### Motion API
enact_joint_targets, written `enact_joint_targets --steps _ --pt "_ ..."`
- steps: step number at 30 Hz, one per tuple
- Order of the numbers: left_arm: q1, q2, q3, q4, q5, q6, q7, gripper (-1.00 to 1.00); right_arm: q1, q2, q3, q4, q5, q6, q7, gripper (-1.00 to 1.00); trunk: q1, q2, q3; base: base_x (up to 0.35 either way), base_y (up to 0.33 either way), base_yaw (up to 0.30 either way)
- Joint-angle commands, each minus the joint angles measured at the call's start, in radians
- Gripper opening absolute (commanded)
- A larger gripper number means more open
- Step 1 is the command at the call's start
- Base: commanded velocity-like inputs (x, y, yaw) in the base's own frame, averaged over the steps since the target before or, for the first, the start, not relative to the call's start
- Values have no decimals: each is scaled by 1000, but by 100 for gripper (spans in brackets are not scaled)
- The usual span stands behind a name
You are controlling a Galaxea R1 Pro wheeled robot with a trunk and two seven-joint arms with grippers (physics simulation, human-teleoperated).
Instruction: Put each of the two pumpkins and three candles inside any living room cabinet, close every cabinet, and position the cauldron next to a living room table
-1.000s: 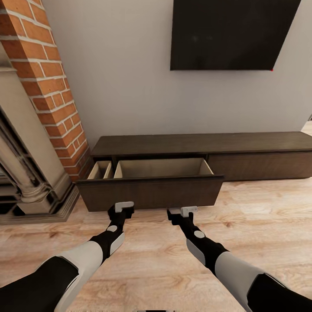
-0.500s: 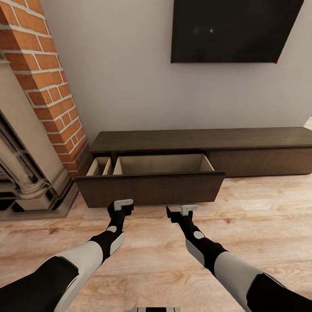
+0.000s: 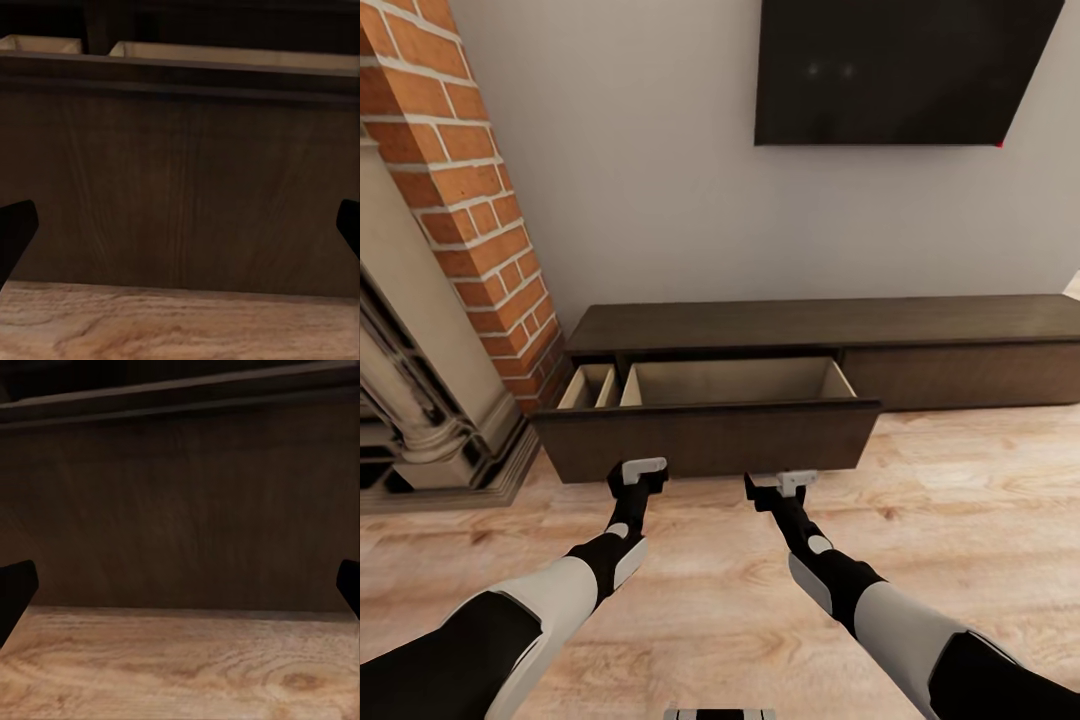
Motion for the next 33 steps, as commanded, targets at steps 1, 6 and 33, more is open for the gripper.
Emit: enact_joint_targets --steps 1,6,33 --pt "-1 -1 -9 1 4 -3 6 100 -1 0 9 1 -3 -5 -6 100 0 0 -1 245 0 0" --pt "-1 -1 -10 3 3 -3 5 100 -1 0 8 1 66 -4 -5 100 0 0 -1 257 0 0" --pt "-1 -6 -17 -2 3 26 5 100 -1 0 7 3 118 -4 -7 100 4 -2 -32 15 0 0"
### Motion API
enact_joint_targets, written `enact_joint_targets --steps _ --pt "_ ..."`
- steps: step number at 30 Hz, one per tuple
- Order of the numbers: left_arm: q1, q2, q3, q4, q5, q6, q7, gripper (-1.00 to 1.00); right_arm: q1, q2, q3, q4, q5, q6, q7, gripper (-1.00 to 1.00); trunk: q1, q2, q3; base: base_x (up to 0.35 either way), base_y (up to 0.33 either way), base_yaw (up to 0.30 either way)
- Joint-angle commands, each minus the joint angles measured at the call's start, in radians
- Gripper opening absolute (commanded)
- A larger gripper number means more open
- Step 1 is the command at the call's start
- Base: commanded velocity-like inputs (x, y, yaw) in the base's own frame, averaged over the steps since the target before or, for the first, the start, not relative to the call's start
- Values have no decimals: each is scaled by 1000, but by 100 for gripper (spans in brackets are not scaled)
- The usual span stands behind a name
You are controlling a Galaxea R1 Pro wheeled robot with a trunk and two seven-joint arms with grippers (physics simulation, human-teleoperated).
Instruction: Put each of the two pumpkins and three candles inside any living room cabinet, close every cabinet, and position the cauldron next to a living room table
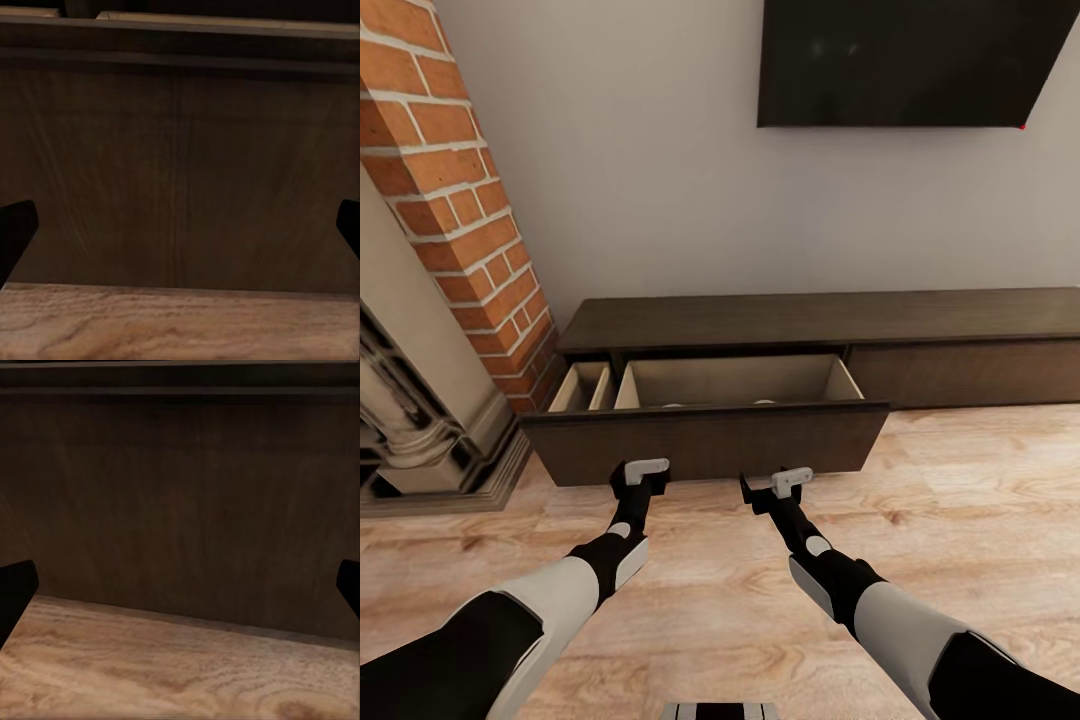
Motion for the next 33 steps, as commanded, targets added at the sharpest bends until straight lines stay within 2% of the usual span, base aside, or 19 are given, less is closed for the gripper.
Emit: enact_joint_targets --steps 1,33 --pt "-1 0 -9 1 4 -2 7 100 -1 0 8 1 -6 -4 -6 100 0 0 -1 0 0 0" --pt "-1 4 -9 8 4 -2 7 100 -1 0 0 1 -9 4 -10 100 0 0 -1 0 0 0"
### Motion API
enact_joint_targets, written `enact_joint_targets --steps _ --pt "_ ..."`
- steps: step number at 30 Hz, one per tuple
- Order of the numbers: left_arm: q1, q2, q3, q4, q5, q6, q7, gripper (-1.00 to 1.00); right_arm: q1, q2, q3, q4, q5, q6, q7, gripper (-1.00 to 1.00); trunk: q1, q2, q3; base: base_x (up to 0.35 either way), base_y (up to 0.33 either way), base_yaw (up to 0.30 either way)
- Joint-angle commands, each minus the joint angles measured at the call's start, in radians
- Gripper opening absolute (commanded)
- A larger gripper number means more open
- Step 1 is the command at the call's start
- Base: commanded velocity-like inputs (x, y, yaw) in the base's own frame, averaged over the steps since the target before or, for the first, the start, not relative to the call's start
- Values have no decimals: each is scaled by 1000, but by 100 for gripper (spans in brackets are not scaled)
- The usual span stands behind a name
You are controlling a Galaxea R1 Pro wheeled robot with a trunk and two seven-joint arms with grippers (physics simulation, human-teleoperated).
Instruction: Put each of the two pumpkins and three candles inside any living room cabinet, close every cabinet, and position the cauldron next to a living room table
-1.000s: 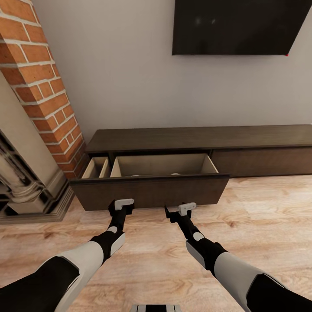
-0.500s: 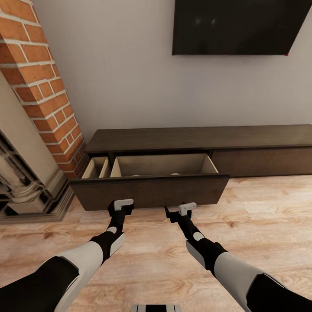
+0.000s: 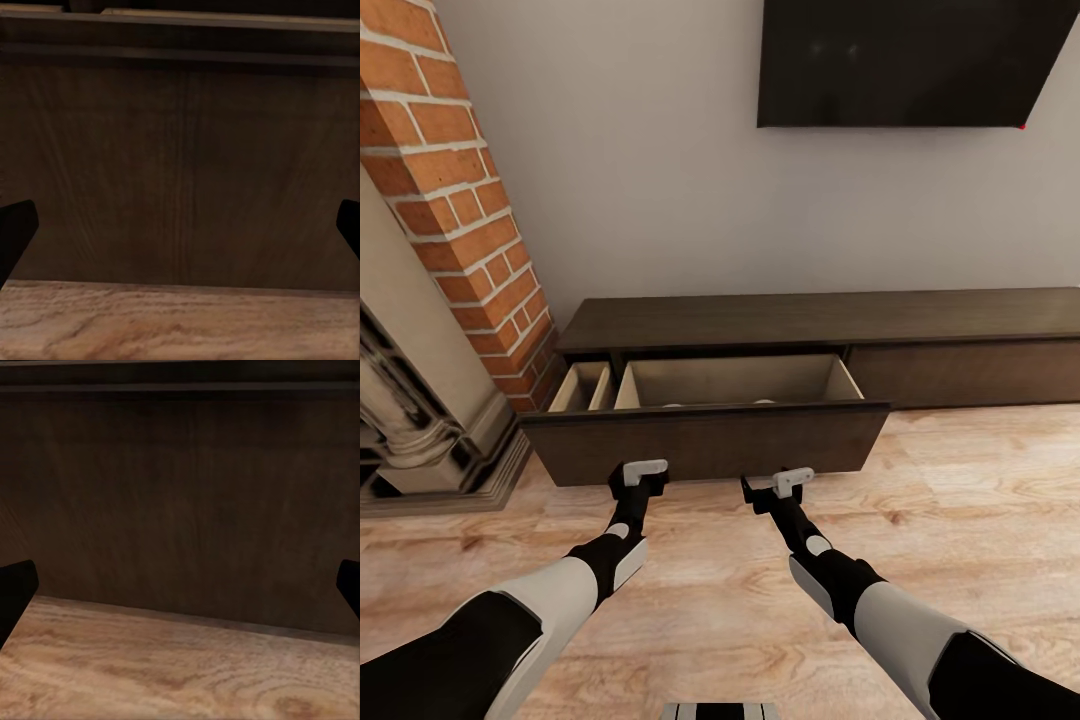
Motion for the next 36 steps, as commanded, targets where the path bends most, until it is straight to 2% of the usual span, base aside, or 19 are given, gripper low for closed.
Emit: enact_joint_targets --steps 1,9,19,30,36 --pt "-1 0 -9 1 4 -2 7 100 -1 0 8 1 -5 -4 -6 100 0 0 -1 0 0 0" --pt "-1 0 -9 1 3 -2 7 100 -1 0 9 1 -5 -4 -6 100 0 0 -1 27 0 0" --pt "-1 0 -9 1 3 -2 7 100 -1 0 9 1 -5 -4 -6 100 0 0 -1 251 0 0" --pt "-1 0 -9 2 3 -1 7 100 -1 0 9 1 -5 -5 -6 100 0 0 -1 25 0 0" --pt "-1 0 -9 3 3 1 7 100 -1 0 9 1 -5 -5 -6 100 0 0 -1 172 0 0"
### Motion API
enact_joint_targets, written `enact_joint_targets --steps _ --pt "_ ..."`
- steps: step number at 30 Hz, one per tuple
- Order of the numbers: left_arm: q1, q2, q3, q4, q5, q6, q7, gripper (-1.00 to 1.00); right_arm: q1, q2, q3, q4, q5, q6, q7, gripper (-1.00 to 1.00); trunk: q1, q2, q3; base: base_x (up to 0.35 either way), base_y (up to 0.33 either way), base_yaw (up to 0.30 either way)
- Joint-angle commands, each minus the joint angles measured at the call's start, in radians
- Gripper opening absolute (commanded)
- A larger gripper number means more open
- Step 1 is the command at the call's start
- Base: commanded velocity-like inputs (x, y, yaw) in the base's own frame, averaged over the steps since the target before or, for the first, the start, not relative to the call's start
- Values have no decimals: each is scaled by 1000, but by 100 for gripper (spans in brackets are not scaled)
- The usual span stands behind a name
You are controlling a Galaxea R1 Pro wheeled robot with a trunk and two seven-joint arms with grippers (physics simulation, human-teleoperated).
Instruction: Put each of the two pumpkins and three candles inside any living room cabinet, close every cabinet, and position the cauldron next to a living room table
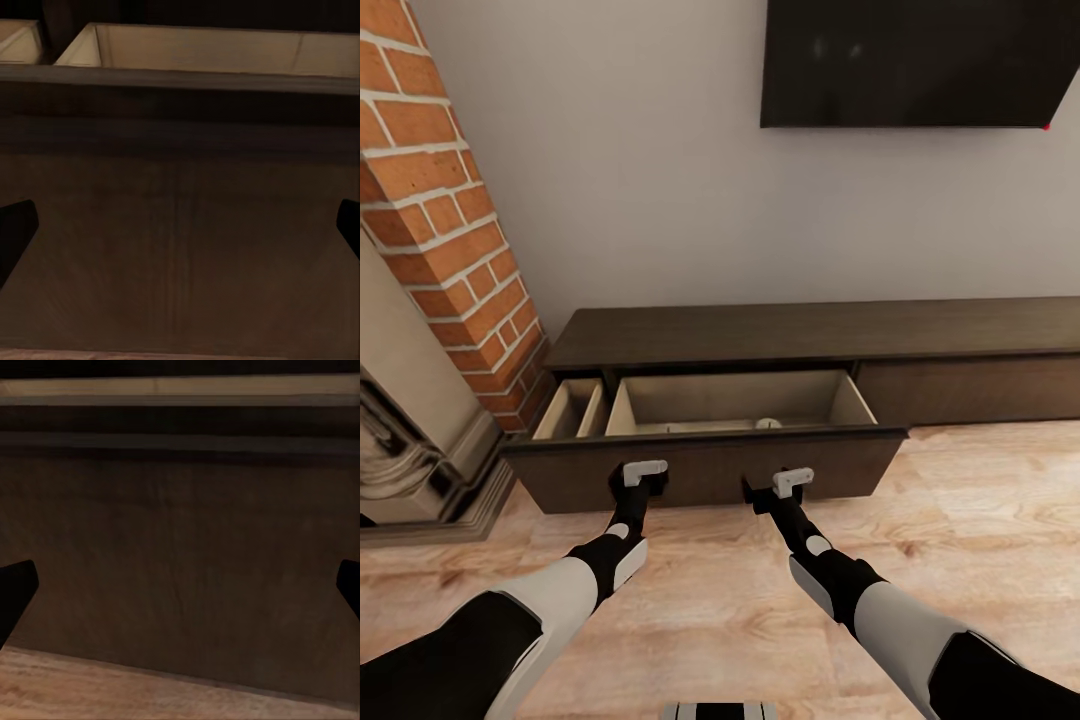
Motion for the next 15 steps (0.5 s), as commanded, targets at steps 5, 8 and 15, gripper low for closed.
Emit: enact_joint_targets --steps 5,8,15 --pt "-1 0 -9 1 4 -2 7 100 -1 0 8 1 -5 -4 -6 100 0 0 -1 214 0 0" --pt "-1 0 -9 1 4 -2 6 100 -1 0 8 1 -5 -4 -6 100 0 0 -1 78 0 0" --pt "-1 0 -9 1 5 -2 6 100 -1 0 8 1 -5 -4 -6 100 0 0 -1 11 0 0"
